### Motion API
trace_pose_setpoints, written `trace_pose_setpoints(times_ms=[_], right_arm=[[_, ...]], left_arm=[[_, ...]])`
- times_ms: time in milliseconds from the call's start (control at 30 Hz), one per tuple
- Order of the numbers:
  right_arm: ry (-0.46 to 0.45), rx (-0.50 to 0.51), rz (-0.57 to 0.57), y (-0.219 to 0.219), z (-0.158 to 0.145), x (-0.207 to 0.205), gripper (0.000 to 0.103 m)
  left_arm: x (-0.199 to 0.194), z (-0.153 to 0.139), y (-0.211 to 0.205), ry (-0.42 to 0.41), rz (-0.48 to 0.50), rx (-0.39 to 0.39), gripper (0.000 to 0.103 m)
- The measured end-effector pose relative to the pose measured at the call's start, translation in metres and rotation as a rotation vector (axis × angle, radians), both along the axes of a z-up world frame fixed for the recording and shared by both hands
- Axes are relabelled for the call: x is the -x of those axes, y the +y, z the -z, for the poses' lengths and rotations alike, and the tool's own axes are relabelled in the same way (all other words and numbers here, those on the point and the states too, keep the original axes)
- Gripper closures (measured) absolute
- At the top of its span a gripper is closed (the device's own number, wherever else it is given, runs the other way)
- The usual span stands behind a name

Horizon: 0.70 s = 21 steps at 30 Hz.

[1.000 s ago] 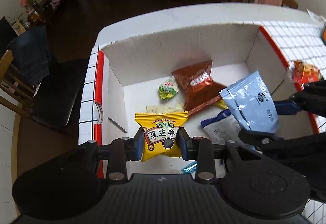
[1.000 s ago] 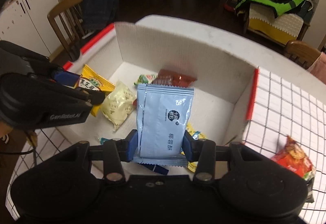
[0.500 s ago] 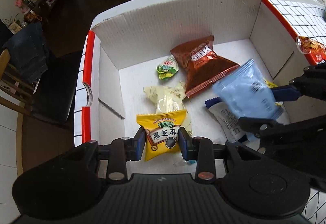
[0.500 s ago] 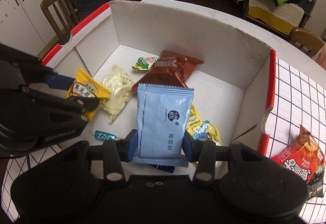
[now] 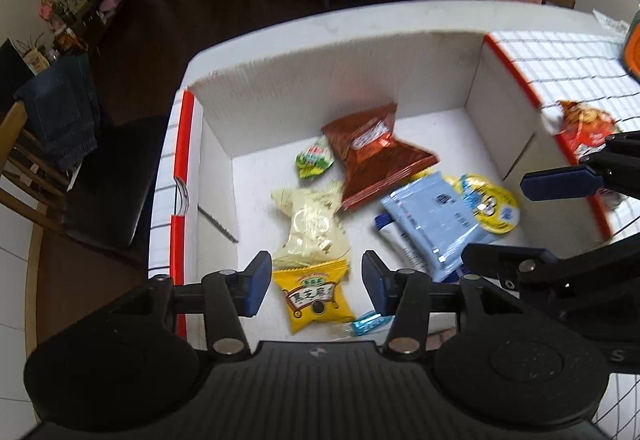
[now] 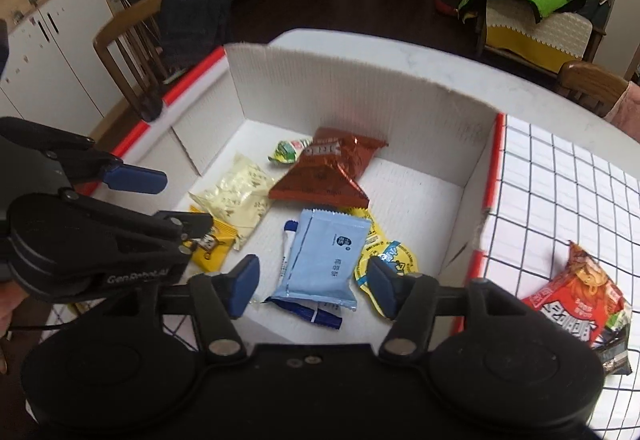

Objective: Organize snacks
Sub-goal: 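Withdraw both tools from the box back over the snack pile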

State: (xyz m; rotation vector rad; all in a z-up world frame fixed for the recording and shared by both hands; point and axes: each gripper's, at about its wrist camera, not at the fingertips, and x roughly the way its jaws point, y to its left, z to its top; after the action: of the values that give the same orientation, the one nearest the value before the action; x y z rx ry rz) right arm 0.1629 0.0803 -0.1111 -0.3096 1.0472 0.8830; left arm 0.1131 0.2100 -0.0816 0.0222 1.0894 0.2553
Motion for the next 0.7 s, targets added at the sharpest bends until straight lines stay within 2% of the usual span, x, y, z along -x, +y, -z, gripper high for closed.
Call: trace_pose_setpoints(times_ms=[167, 433, 700], right_arm=[[-0.025, -0.036, 0.003, -0.023, -0.021, 0.001, 0.040], [-0.057, -0.086, 0.042, -0.074, -0.046, -0.005, 0.025], [-0.079, -0.100, 0.104, -0.129, -0.057, -0.016, 0.015]], left_arm=[[0.005, -0.019, -0.019, -0.050, 0.013, 0.004, 0.047], [0.004, -0.044, -0.058, -0.132, 0.034, 0.027, 0.033], [-0.001, -0.054, -0.109, -0.190, 0.069, 0.038, 0.026]])
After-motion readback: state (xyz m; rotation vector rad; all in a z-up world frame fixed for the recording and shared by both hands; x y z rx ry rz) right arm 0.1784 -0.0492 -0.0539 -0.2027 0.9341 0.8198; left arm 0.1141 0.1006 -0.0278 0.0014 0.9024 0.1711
